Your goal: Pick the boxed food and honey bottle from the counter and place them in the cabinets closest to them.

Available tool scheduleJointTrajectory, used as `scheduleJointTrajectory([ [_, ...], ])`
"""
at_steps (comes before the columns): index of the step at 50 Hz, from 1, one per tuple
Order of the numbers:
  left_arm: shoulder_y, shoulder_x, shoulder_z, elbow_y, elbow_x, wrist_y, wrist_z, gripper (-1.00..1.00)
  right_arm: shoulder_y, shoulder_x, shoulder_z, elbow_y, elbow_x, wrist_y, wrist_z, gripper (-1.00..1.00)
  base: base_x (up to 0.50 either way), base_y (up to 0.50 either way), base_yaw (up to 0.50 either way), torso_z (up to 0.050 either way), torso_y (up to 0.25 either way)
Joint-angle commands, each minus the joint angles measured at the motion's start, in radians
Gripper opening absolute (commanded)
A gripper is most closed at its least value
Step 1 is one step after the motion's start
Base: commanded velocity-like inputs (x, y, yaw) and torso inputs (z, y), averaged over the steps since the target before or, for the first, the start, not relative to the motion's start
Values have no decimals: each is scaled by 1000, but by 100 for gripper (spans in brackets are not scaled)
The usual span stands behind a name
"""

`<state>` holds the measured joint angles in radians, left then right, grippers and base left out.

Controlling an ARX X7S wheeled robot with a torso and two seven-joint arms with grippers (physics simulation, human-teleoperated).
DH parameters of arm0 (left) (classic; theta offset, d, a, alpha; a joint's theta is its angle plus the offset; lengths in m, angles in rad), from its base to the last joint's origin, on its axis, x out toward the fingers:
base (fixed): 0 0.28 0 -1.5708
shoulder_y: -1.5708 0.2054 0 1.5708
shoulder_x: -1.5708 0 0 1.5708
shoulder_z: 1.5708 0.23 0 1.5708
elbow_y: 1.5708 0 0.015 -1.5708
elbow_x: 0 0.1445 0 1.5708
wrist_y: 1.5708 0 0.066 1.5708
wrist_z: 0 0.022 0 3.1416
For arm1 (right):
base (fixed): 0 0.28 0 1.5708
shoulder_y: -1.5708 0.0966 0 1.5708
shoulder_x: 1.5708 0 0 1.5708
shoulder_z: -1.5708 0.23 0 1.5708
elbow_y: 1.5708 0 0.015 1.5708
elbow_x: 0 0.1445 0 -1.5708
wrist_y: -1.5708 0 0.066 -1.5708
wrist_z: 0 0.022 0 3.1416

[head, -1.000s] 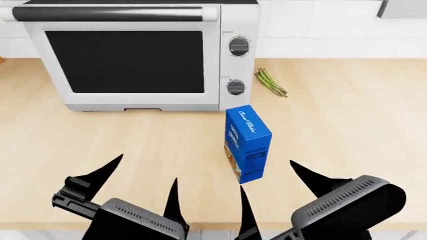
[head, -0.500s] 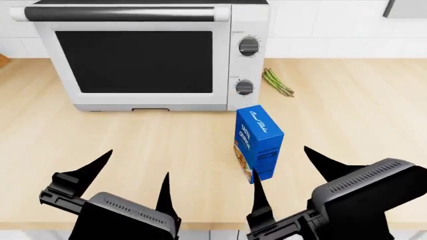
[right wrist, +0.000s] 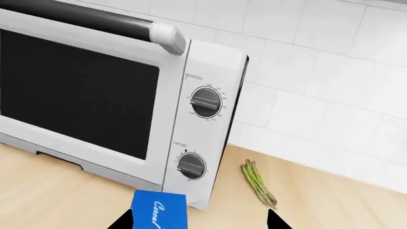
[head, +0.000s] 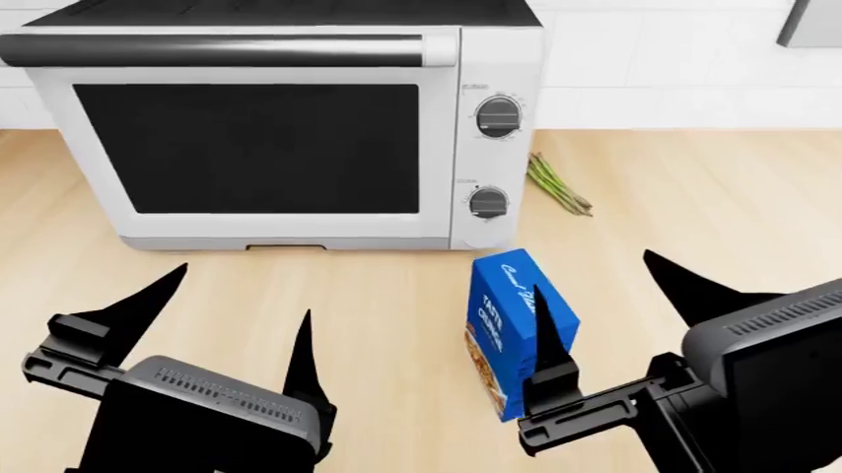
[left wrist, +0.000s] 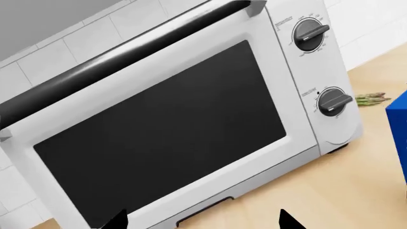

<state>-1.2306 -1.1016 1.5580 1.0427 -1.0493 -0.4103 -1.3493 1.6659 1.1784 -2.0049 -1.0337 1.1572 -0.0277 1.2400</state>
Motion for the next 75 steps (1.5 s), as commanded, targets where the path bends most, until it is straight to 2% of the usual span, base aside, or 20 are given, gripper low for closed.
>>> scheduleJointTrajectory([
  [1, -134, 4, 180, -9, 1, 73, -43, 100, 21, 9, -10, -8, 7, -3, -5, 100, 500, 0, 0, 0, 0],
  [18, -140, 5, 199, -12, 8, 85, -39, 100, 45, -4, -62, -10, -23, -29, -1, 100, 114, 0, 0, 0, 1],
  [21, -140, 7, 201, -15, 10, 88, -37, 100, 73, -12, -107, -13, -29, -53, -1, 100, 0, 0, 0, 0, 0],
  [24, -139, 10, 203, -18, 10, 89, -36, 100, 158, -50, -260, -13, -50, -137, 3, 100, 0, 0, 0, 0, 0],
  [28, -136, 15, 206, -23, 11, 91, -35, 100, 326, -173, -591, -13, -130, -339, 72, 100, 0, 0, 0, 0, 0],
  [32, -134, 18, 208, -28, 12, 92, -32, 100, 367, -257, -719, -12, -182, -434, 131, 100, 0, 0, 0, 0, 0],
  [42, -133, 20, 210, -30, 13, 94, -32, 100, 356, -362, -811, -8, -249, -518, 203, 100, 0, 0, 0, 0, 0],
  [52, -135, 23, 211, -30, 10, 91, -37, 100, 350, -351, -823, 44, -220, -552, 168, 100, 0, 0, 0, 0, 0],
  [65, -144, 29, 212, -22, 0, 81, -45, 100, 262, -353, -804, 137, -187, -582, 128, 100, 0, 0, 0, 0, 0],
  [75, -158, 41, 210, -19, -10, 74, -47, 100, 163, -401, -774, 193, -164, -582, 123, 100, 0, 0, 0, 0, 0],
])
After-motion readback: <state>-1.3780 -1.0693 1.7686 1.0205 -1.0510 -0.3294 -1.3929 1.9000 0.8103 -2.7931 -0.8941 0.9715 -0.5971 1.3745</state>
